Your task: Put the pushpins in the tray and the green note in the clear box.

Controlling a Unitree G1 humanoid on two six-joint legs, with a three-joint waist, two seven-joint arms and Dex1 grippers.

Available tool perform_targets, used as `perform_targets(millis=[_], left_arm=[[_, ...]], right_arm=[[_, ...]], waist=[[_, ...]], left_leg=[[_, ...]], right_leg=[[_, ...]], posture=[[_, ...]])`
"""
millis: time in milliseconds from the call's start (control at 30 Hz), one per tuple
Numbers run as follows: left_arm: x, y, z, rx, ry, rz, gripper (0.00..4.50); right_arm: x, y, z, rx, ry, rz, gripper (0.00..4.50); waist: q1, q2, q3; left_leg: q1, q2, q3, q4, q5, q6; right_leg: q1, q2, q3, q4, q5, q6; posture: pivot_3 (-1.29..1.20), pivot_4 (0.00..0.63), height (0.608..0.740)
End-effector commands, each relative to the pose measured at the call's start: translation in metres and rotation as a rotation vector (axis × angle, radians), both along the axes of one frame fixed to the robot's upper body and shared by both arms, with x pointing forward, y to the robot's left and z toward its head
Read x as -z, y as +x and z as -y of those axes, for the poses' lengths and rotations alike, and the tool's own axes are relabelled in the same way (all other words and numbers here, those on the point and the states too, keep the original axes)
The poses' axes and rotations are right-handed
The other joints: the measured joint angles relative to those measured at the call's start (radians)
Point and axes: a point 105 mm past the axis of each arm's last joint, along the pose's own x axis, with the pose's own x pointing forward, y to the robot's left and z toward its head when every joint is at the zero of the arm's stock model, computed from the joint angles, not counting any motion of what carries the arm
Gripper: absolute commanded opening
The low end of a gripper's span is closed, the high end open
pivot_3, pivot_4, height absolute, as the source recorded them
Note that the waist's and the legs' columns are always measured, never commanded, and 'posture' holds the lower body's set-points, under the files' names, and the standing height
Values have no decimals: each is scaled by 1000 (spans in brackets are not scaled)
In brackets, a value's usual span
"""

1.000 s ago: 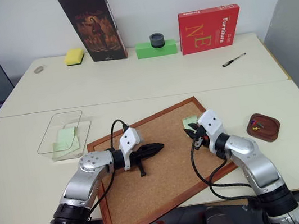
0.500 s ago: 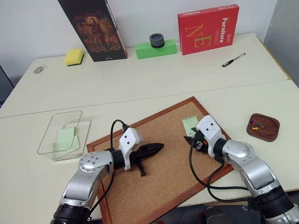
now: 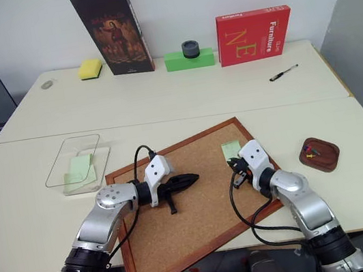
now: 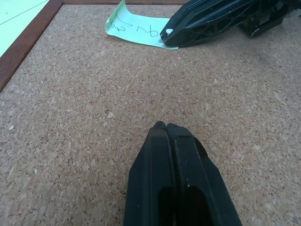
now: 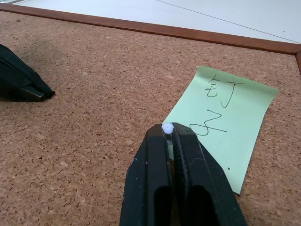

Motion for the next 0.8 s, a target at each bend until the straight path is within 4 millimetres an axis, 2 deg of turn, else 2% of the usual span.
perform_targets(millis=[33,200,433,600,633,667,800], left_arm=[[20,-5,-8,-27,50,-67,0],[20,-5,-9,-32,42,-79,0],[10,5,-14,-77,30,-31,0],[-12,12,-22,-101,13,32,0],[-21,13,-23,-96,-6,44,0],[-30,14,-24,-95,-26,51,394],[-61,17,-28,-97,-113,42,1022]], right_arm=[[-27,0,-2,-27,12,119,44],[-59,-5,-16,-100,-4,238,44],[-70,-13,-26,-164,-64,300,44],[-79,-13,-27,-179,-98,344,44],[-82,-12,-27,-182,-111,357,44],[-83,-12,-26,-184,-122,367,0],[-89,-9,-23,-181,-165,404,0]], waist=[[0,0,0],[0,0,0],[0,0,0],[-1,0,0],[-2,-1,1],[-5,-1,1],[-7,-2,2]], left_leg=[[0,0,0,0,0,0],[-1,0,0,0,0,0],[0,0,0,0,0,0],[0,0,0,0,0,0],[0,0,0,0,0,0],[0,0,0,0,0,0],[-3,0,0,0,0,0]], right_leg=[[0,0,0,0,0,0],[-1,0,0,0,0,0],[-1,0,0,0,0,0],[-1,0,0,0,0,0],[-1,0,0,0,0,0],[-1,0,0,0,0,0],[-4,0,0,1,1,1]], posture=[[0,150,740],[0,150,740],[0,150,740],[0,150,740],[0,150,740],[0,150,740],[0,150,740]])
